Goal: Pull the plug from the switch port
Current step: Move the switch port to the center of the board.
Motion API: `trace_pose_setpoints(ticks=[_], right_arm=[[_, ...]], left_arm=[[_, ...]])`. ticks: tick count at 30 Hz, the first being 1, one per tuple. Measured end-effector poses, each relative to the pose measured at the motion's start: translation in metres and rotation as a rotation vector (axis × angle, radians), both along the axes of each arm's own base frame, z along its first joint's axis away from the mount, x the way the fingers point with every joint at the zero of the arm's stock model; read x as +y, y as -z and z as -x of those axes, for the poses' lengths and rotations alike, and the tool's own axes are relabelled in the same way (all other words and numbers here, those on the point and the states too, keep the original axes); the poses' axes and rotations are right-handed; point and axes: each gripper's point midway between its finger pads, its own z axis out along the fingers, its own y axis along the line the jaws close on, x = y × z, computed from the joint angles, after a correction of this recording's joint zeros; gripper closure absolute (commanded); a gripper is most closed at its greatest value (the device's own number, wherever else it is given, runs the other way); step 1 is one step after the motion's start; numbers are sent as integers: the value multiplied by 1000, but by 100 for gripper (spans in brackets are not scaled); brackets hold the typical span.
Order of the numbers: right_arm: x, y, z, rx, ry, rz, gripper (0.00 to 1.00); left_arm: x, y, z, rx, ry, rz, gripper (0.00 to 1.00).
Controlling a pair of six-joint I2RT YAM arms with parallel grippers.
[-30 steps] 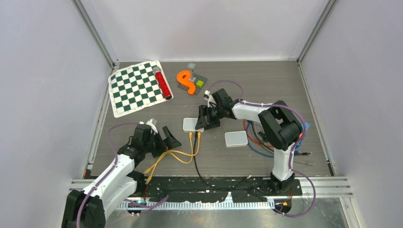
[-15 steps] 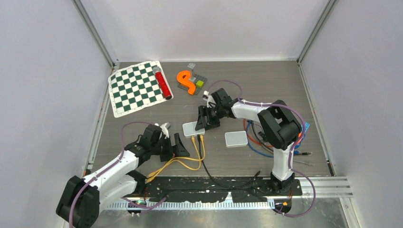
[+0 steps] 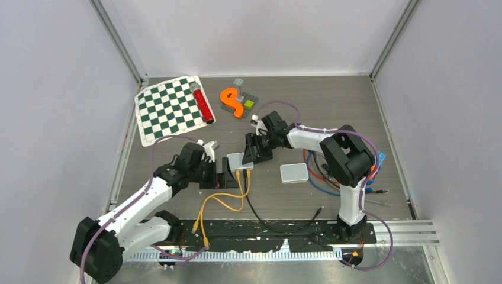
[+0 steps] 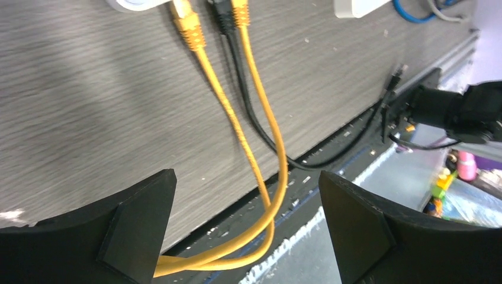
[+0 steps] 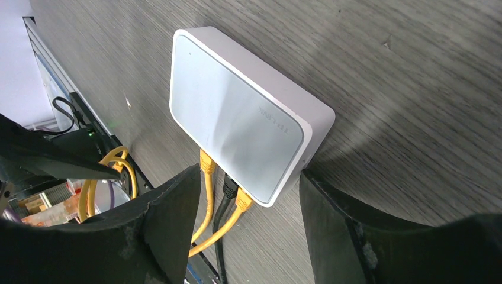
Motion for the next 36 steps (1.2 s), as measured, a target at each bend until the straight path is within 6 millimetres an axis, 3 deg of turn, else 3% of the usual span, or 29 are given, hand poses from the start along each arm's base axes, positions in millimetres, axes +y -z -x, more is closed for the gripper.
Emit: trace_pose_setpoints(ticks=[5, 12, 16, 26, 36], right_arm=[[0, 1, 0, 0, 0, -2, 31], [0, 2, -1, -6, 8, 1, 32], [-3, 2, -4, -31, 31, 37, 30], [-6, 4, -22, -78, 63, 96, 38], [16, 6, -17, -105, -66, 74, 45]], left_arm=[[19, 5, -12, -43, -61, -122, 1], [41, 4, -49, -121, -166, -229, 0], [47, 20, -71, -76, -200, -238, 8], [12, 41, -120, -12, -98, -127, 19], [10, 59, -115, 21, -98, -73, 27]])
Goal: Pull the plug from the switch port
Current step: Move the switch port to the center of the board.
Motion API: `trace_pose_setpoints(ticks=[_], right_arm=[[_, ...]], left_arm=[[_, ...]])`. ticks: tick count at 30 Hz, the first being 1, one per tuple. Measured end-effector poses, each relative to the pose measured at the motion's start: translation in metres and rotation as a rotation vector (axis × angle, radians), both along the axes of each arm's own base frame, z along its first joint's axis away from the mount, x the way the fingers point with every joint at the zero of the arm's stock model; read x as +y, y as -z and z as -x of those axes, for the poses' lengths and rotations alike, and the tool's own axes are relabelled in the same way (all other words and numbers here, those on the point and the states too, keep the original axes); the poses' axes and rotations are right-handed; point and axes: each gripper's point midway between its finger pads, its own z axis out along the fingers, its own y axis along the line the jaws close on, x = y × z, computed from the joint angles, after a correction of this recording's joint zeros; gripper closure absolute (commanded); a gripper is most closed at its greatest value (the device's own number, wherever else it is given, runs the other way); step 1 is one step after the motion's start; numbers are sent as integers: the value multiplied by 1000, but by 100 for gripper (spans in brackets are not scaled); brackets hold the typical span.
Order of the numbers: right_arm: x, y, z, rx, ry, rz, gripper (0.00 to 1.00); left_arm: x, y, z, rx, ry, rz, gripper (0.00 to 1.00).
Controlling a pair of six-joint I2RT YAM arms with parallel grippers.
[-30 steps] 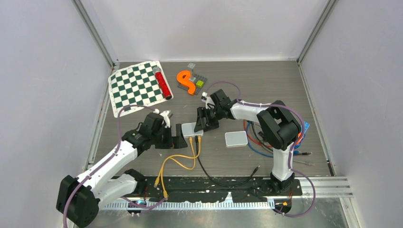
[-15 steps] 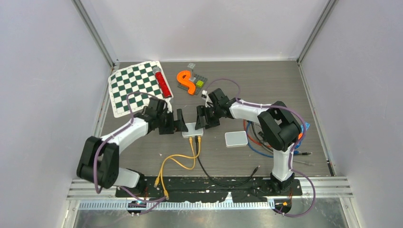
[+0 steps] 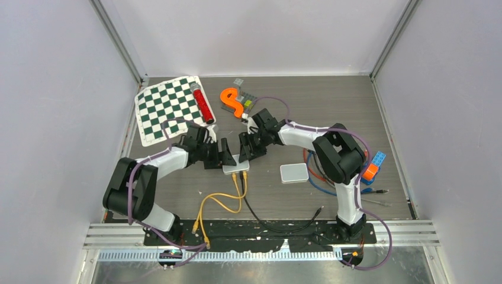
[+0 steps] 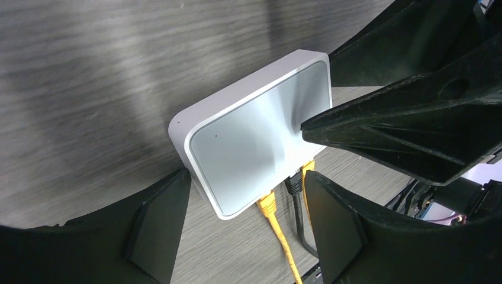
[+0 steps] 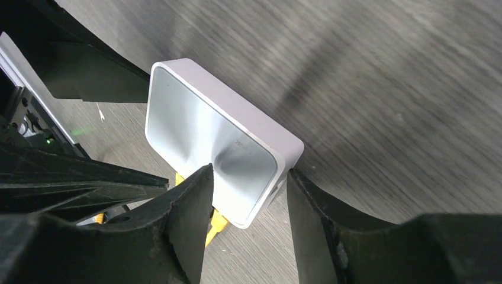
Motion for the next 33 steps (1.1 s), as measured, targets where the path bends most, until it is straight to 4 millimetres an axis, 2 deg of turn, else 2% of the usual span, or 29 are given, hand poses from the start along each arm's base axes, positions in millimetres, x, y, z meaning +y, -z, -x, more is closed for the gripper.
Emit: trace_pose_setpoints(ticks=[5, 8, 11, 13, 14, 17, 22, 25, 29, 33], right_arm=[[13, 2, 14, -14, -69, 11, 47], [22, 2, 24, -22, -113, 12, 46], [26, 2, 30, -27, -135, 18, 42], [26, 1, 28, -36, -131, 32, 41], [25, 1, 27, -39, -127, 37, 41], [17, 0, 19, -59, -90, 58, 41], [-22, -6, 10, -63, 22, 72, 39], [-42, -20, 7, -86, 88, 47, 38], [-44, -43, 14, -148, 131, -46, 36], [-46, -48, 30, -167, 180, -147, 34]], left_arm=[[12, 1, 23, -13, -27, 1, 28], [21, 1, 38, -15, -50, -18, 24], [29, -1, 48, -13, -66, -43, 18], [35, -4, 50, -24, -77, -72, 4], [38, -6, 50, -32, -75, -90, 1], [45, -18, 45, -61, -72, -139, 0], [56, -56, 21, -220, -54, -215, 0], [60, -76, 12, -320, -35, -245, 0], [63, -88, 8, -414, 11, -293, 0], [59, -96, -2, -538, 72, -337, 0]])
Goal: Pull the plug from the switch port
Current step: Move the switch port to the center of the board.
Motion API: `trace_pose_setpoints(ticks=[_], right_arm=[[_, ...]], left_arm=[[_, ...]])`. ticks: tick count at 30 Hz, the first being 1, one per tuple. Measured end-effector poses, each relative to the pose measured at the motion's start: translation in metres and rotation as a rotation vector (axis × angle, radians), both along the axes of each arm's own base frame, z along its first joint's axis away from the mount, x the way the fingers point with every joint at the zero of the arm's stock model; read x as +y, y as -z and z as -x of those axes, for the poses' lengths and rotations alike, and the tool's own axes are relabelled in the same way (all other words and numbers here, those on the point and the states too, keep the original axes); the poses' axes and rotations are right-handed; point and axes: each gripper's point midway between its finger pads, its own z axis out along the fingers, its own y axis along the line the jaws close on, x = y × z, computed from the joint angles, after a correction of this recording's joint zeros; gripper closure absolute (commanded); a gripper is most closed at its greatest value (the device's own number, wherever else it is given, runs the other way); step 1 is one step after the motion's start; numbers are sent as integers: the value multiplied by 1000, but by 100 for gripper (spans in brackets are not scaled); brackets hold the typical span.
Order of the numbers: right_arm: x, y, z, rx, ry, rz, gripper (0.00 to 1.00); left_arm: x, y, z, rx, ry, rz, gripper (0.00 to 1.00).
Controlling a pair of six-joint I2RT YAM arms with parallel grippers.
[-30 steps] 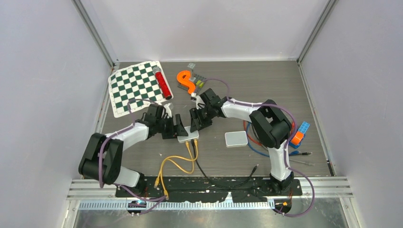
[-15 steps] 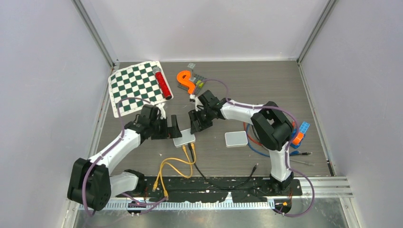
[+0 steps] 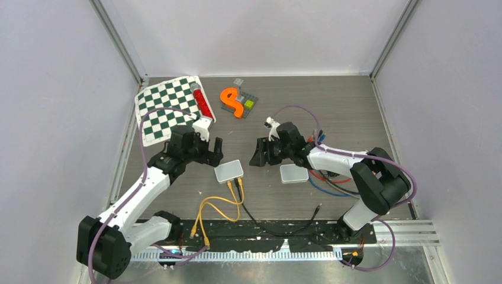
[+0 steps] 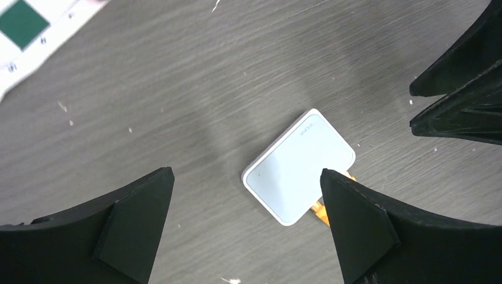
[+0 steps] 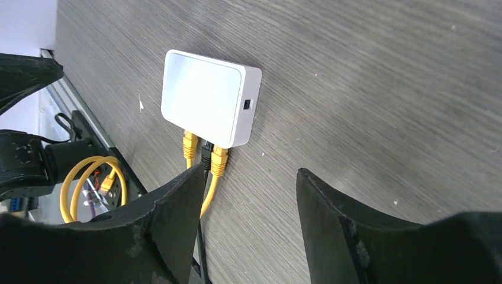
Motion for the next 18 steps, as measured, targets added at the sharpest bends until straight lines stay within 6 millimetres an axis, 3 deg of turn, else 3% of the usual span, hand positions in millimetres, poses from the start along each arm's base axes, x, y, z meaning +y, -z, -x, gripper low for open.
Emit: trace_pose_setpoints(ticks=[10, 18], right_arm=[[1, 3, 5, 21, 88, -117, 36], [9, 15, 10, 120, 122, -186, 38]], left_arm=[[-11, 8, -9, -184, 292, -186, 0], [-1, 46, 0, -108, 535, -396, 0]])
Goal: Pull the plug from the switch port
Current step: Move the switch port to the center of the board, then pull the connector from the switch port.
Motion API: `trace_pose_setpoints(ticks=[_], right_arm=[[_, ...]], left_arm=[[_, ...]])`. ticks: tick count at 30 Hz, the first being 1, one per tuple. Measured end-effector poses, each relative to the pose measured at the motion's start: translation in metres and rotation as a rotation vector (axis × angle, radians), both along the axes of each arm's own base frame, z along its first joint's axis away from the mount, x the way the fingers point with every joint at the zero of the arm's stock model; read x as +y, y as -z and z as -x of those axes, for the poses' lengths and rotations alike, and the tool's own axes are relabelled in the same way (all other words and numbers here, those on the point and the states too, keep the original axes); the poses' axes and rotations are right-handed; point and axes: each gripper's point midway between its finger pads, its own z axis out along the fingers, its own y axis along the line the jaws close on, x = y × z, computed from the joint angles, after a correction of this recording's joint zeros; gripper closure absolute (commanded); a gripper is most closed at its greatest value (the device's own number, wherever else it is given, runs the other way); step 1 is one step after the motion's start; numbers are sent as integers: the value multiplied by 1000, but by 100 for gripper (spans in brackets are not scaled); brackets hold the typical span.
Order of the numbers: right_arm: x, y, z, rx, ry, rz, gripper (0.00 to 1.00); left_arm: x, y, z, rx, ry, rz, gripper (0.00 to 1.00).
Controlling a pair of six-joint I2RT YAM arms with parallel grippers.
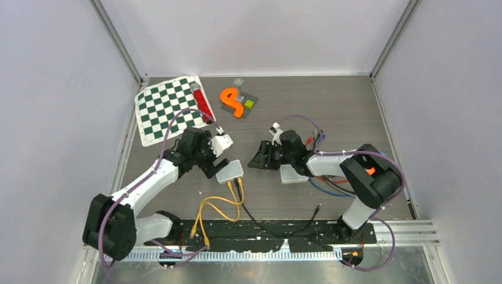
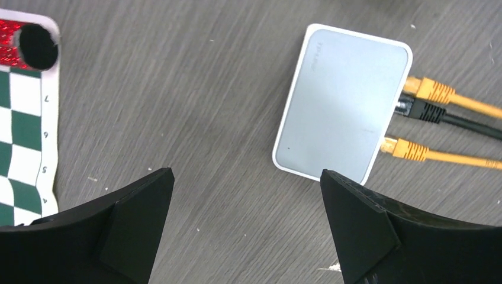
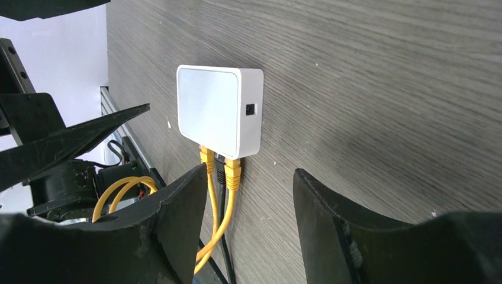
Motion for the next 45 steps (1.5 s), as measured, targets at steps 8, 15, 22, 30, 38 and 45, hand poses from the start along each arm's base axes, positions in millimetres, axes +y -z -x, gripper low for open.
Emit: trace_pose_setpoints(ticks=[8, 15, 22, 30, 38, 45], right_arm=[[0, 7, 4, 43, -3, 4, 38], [1, 10, 9, 60, -9, 18, 38], [12, 5, 14, 55, -35, 10, 38], [19, 20, 18, 103, -40, 31, 38], [25, 24, 19, 121, -48, 39, 39], [35, 27, 24, 142, -66, 37, 44]], left_arm=[[-8, 24, 13, 119, 118, -32, 0], [-15, 38, 23, 264, 152, -32, 0], [-19, 37, 23, 290, 171, -27, 0], [-17, 54, 35, 367, 201, -72, 0], [-18, 61, 34, 393, 202, -87, 5], [-17, 64, 36, 412, 209, -101, 9]])
